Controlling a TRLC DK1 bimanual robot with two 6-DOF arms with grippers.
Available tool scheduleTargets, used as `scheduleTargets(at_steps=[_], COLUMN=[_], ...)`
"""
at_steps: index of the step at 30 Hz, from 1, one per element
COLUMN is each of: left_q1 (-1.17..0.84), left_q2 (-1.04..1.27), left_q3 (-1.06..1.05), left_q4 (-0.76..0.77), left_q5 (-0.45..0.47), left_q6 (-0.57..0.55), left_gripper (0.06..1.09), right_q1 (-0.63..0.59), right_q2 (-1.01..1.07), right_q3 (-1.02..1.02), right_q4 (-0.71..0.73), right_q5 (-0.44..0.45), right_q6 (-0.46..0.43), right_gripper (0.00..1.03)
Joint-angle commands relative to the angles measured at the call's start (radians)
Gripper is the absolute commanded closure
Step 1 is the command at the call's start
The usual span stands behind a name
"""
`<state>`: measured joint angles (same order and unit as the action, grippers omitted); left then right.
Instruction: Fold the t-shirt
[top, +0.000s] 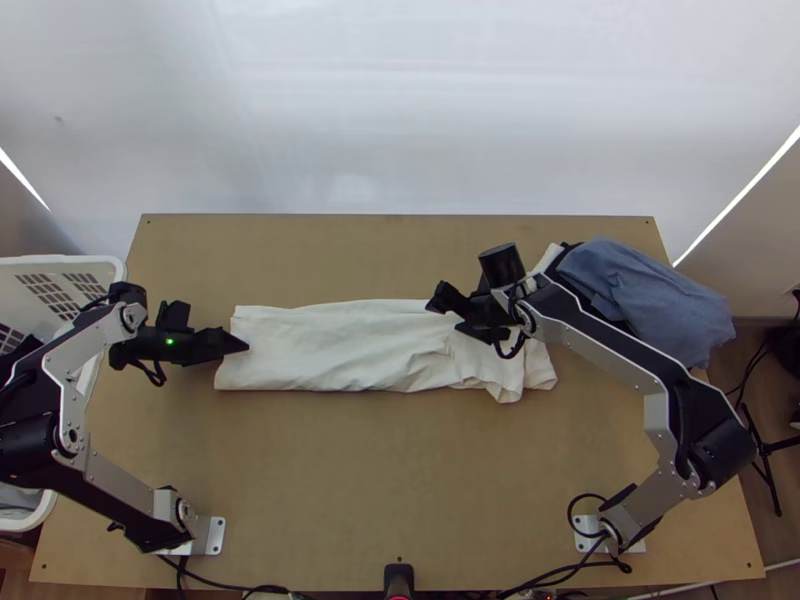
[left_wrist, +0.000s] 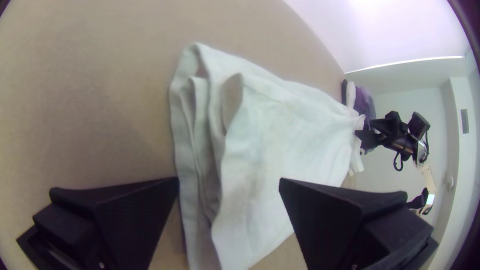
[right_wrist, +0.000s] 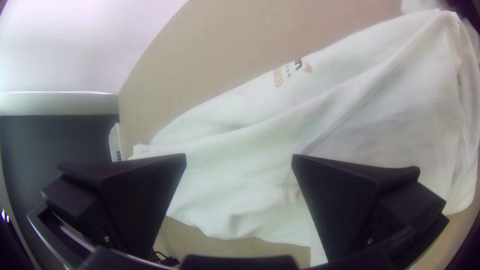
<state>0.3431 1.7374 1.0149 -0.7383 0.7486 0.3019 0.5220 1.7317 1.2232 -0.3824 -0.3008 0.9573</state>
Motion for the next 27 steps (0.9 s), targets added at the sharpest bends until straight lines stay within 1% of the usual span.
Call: scheduleTargets(at_steps=[1,5,6,7,8,9,10,11,13,17,20,23,25,27], left_q1=[-0.03,-0.058,-0.069,-0.076,-0.081,-0.082,-0.082,-0.082,-0.072,-0.012,0.112,0.246,0.33,0.402], left_q2=[0.03,0.039,0.037,0.031,0.027,0.017,0.005,-0.019,-0.061,-0.068,-0.067,-0.047,-0.022,0.024], left_q3=[0.017,0.027,0.025,0.024,0.025,0.022,0.01,-0.013,-0.059,-0.056,-0.032,0.004,0.048,0.094], left_q4=[0.048,0.045,0.045,0.047,0.047,0.054,0.106,0.18,0.235,0.215,0.214,0.183,0.117,0.094], left_q5=[-0.026,-0.025,-0.023,-0.022,-0.014,-0.003,-0.002,0.0,0.021,0.032,0.035,0.035,0.035,0.028], left_q6=[-0.029,-0.063,-0.066,-0.08,-0.106,-0.122,-0.167,-0.218,-0.228,-0.261,-0.274,-0.231,-0.161,-0.133], left_gripper=[0.11,0.11,0.15,0.24,0.39,0.62,0.94,1.04,1.05,1.05,1.05,1.05,1.05,1.05], right_q1=[-0.004,-0.008,-0.008,-0.008,-0.008,-0.007,-0.007,-0.008,-0.024,-0.082,-0.137,-0.188,-0.217,-0.238], right_q2=[-0.024,-0.026,-0.026,-0.027,-0.031,-0.035,-0.04,-0.044,-0.054,-0.092,-0.144,-0.196,-0.225,-0.251], right_q3=[-0.008,-0.01,-0.011,-0.011,-0.014,-0.017,-0.019,-0.021,-0.028,-0.041,-0.062,-0.093,-0.116,-0.139], right_q4=[0.0,0.0,0.0,0.0,-0.001,-0.001,-0.001,-0.001,0.0,-0.009,-0.012,-0.015,-0.021,-0.026], right_q5=[-0.003,-0.008,-0.011,-0.011,-0.011,-0.012,-0.011,-0.011,-0.011,-0.02,-0.04,-0.055,-0.069,-0.075], right_q6=[-0.003,-0.003,-0.002,-0.002,-0.002,-0.003,-0.008,-0.006,-0.011,-0.008,-0.008,-0.011,-0.012,-0.015], right_gripper=[0.05,0.05,0.05,0.07,0.1,0.1,0.1,0.1,0.1,0.1,0.1,0.1,0.1,0.1])
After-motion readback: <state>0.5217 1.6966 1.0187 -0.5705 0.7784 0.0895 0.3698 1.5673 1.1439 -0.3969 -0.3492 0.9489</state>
